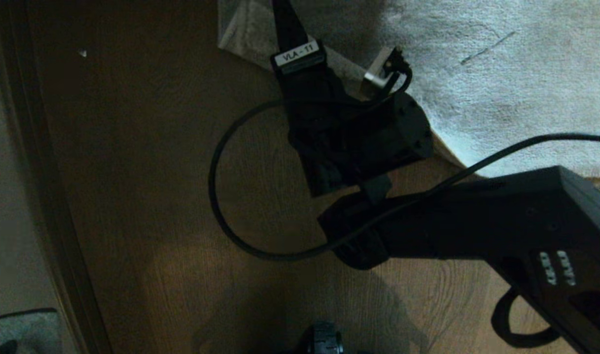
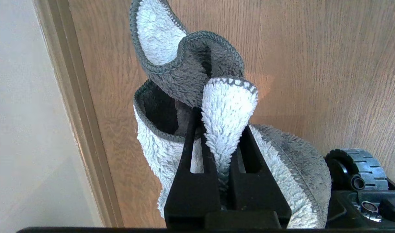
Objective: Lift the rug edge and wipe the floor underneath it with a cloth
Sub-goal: Lay down the carpet
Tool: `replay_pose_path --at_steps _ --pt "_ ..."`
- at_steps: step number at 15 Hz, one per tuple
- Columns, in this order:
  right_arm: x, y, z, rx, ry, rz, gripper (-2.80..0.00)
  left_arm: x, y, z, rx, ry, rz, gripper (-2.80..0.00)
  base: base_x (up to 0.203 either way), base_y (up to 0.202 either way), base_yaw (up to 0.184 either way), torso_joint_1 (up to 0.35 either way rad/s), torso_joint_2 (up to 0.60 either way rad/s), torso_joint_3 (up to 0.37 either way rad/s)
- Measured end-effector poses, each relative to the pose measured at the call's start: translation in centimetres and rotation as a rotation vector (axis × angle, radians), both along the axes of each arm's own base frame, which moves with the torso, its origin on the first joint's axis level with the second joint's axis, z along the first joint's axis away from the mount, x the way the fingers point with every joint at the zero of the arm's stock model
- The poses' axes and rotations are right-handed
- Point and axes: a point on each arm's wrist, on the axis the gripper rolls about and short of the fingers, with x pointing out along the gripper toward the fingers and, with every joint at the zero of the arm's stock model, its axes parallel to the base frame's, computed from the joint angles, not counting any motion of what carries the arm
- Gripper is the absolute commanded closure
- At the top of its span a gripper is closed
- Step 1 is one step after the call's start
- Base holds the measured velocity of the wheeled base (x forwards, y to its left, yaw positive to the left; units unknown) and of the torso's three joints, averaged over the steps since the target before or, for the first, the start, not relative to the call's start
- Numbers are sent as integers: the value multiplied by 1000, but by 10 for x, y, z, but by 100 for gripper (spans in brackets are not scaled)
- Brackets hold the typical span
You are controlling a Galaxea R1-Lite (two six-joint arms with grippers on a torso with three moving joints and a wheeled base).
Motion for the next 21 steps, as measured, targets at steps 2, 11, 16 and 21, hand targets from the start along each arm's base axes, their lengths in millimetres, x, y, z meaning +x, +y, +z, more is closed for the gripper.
replay_pose_path --at_steps 2,11,16,21 --pt "-11 9 -3 -9 9 36 -280 0 0 0 0 0 0 0 0 0 0 0 0 0" --pt "-50 34 -6 -19 15 136 -280 0 0 0 -1 0 -1 0 0 0 0 0 0 0" --pt "-62 41 -7 -24 16 166 -280 0 0 0 0 0 -1 0 0 0 0 0 0 0" --pt "-66 45 -18 -59 39 177 -280 0 0 0 0 0 0 0 0 0 0 0 0 0"
